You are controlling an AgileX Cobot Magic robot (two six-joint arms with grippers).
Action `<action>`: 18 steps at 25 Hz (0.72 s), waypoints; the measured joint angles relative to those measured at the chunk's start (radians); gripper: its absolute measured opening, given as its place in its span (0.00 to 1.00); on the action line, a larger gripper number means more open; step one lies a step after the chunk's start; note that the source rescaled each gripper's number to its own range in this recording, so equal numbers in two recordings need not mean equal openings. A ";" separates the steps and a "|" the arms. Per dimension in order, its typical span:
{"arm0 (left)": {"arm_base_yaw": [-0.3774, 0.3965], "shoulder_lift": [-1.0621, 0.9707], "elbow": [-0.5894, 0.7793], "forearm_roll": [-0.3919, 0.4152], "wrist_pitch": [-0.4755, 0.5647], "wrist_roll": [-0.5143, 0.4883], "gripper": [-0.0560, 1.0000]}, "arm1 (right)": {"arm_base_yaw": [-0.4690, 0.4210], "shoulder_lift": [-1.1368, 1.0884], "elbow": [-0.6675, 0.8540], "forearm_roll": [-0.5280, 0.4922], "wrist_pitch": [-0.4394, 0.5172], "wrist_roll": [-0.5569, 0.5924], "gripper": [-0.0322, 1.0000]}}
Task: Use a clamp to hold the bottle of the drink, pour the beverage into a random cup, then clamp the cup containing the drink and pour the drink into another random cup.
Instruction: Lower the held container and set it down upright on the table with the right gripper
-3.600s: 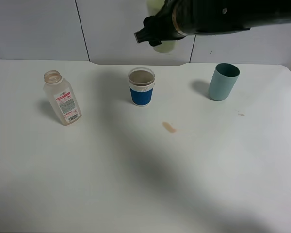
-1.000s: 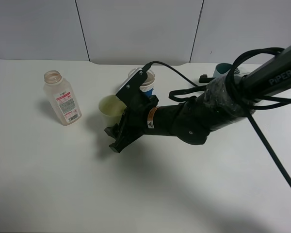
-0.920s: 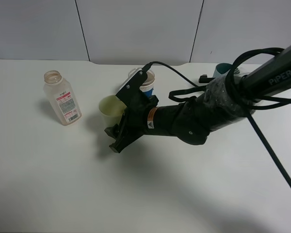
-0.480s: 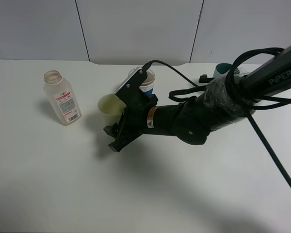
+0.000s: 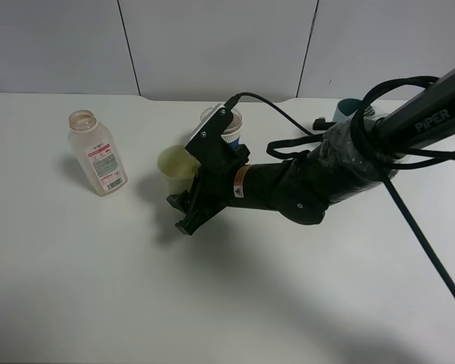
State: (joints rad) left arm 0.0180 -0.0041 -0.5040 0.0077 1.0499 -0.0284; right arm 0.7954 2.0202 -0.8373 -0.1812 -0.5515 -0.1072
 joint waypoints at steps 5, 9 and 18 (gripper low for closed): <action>0.000 0.000 0.000 0.000 0.000 0.000 1.00 | 0.000 0.005 0.000 -0.001 -0.002 -0.001 0.05; 0.000 0.000 0.000 0.000 0.000 0.000 1.00 | 0.000 0.016 0.000 -0.001 -0.002 -0.001 0.05; 0.000 0.000 0.000 0.000 0.000 0.000 1.00 | 0.000 0.040 -0.001 -0.001 -0.043 -0.001 0.04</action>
State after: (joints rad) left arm 0.0180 -0.0041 -0.5040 0.0077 1.0499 -0.0284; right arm 0.7954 2.0607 -0.8383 -0.1822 -0.5946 -0.1081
